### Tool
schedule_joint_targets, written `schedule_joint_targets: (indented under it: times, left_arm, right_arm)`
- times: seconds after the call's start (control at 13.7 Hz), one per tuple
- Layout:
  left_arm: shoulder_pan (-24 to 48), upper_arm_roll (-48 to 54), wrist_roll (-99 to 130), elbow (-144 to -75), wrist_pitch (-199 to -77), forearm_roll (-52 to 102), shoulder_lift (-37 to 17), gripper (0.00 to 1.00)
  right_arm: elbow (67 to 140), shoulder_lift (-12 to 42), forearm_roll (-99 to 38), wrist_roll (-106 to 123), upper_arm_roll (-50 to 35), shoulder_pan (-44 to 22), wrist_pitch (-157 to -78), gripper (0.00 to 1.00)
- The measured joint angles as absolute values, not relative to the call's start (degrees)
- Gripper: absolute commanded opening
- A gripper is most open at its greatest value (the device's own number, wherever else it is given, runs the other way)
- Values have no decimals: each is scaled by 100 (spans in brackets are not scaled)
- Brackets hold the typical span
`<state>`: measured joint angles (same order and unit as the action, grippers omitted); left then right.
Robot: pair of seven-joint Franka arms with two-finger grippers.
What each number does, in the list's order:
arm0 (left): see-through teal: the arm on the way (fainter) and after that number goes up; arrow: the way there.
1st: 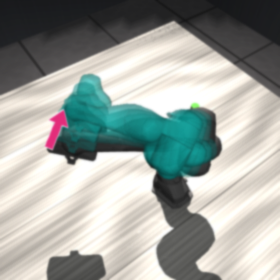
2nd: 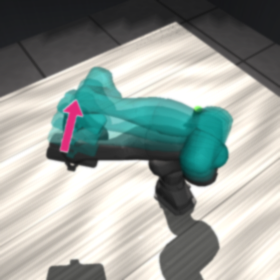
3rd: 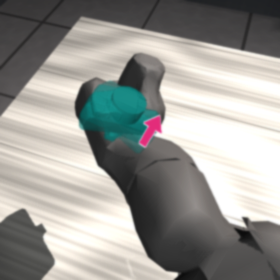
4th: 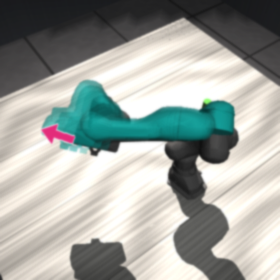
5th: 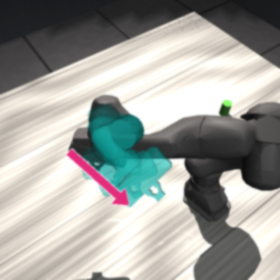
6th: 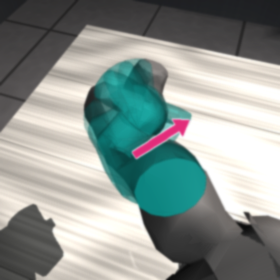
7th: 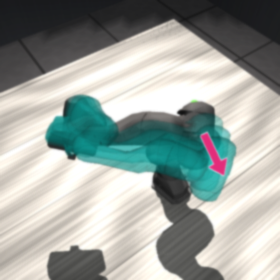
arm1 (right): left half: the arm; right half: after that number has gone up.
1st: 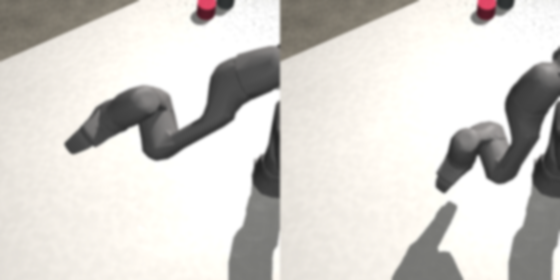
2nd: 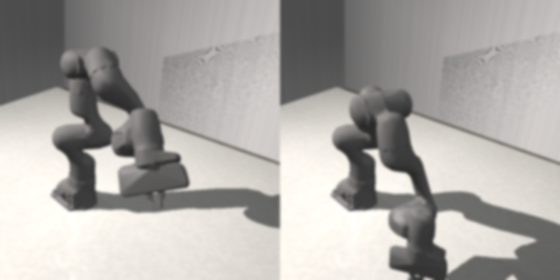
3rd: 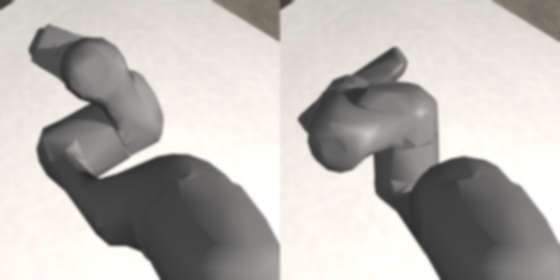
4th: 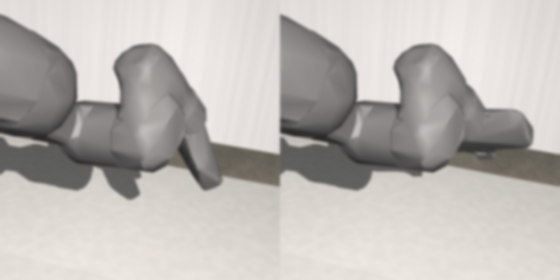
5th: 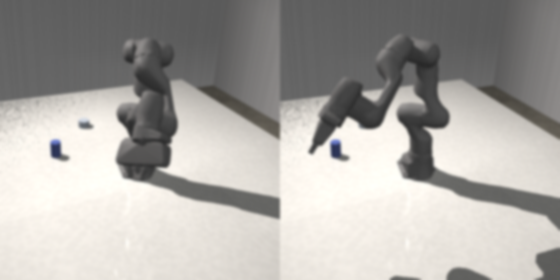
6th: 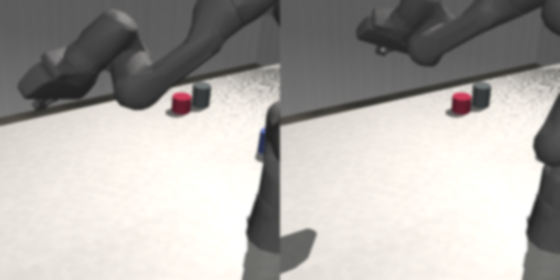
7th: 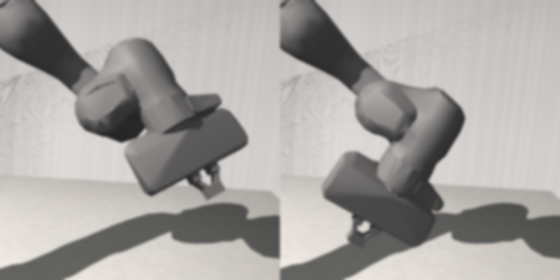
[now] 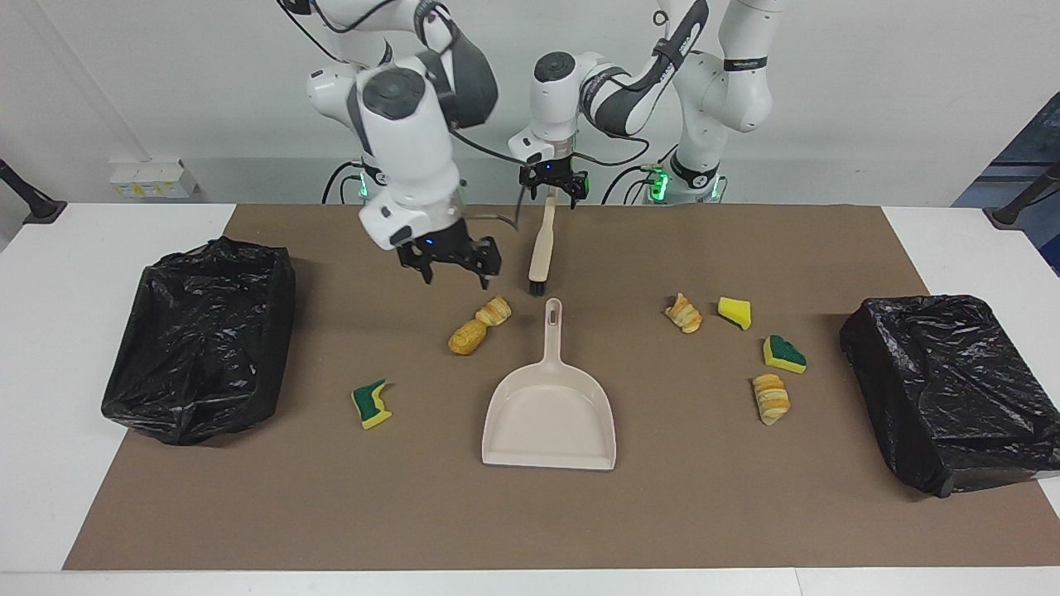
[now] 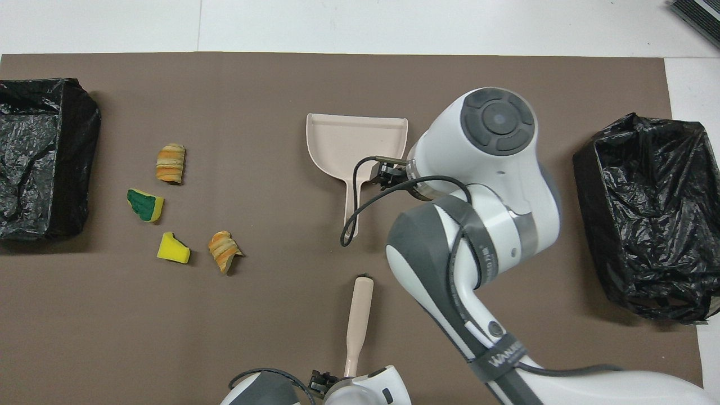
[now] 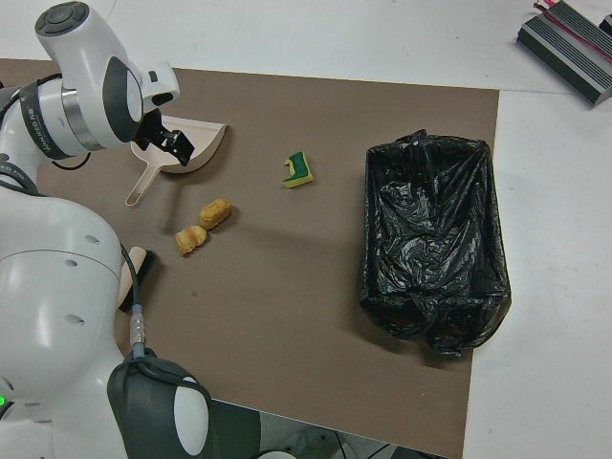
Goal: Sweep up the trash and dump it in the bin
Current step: 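Grasp the beige dustpan handle with the right gripper, then grasp the wooden brush handle with the left gripper and lift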
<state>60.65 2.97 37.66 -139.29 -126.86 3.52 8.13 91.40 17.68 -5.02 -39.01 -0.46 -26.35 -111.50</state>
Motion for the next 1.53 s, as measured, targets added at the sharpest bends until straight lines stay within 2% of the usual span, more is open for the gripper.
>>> schedule_joint_targets:
  times: [0.15, 0.22, 0.51, 0.58, 0.8, 0.95, 1.02, 1.17, 1.24, 1.53]
  left_arm:
    - [6072, 297, 3767, -13929, -12691, 352, 810, 44]
    - [6079, 297, 3766, -13928, -12691, 352, 810, 30]
    - [6123, 293, 3752, -13929, -12633, 352, 809, 4]
    - [6122, 274, 3718, -13922, -12586, 352, 812, 0]
    - [6002, 151, 3268, -13766, -11876, 344, 875, 0]
    - [5701, 98, 3112, -13589, -11083, 300, 988, 0]
    - [5506, 92, 3099, -13551, -10781, 261, 1079, 0]
    - [5021, 77, 3049, -13537, -10392, -3, 1350, 0]
    - [4764, 68, 3041, -13536, -10299, -201, 1486, 0]
    - [3281, 41, 2785, -13533, -10318, -939, 1735, 0]
  right_arm:
    - [9038, 2018, -501, -4067, -45, -2805, -11254, 100]
    - [8942, 2146, -501, -4151, -45, -2874, -11271, 100]
    - [8673, 2690, -500, -4390, -43, -3260, -11707, 100]
    - [8669, 2811, -497, -4414, -42, -3313, -11853, 100]
    - [8698, 3003, -481, -4401, -35, -3342, -12091, 97]
    - [8791, 3010, -450, -4282, -27, -3341, -12091, 76]
    - [8842, 3002, -449, -4214, -28, -3341, -12091, 69]
    - [8973, 2962, -448, -4133, -35, -3356, -12091, 17]
    - [9052, 2925, -448, -4042, -40, -3386, -12091, 0]
    - [9180, 2794, -252, -3617, -37, -3488, -12099, 0]
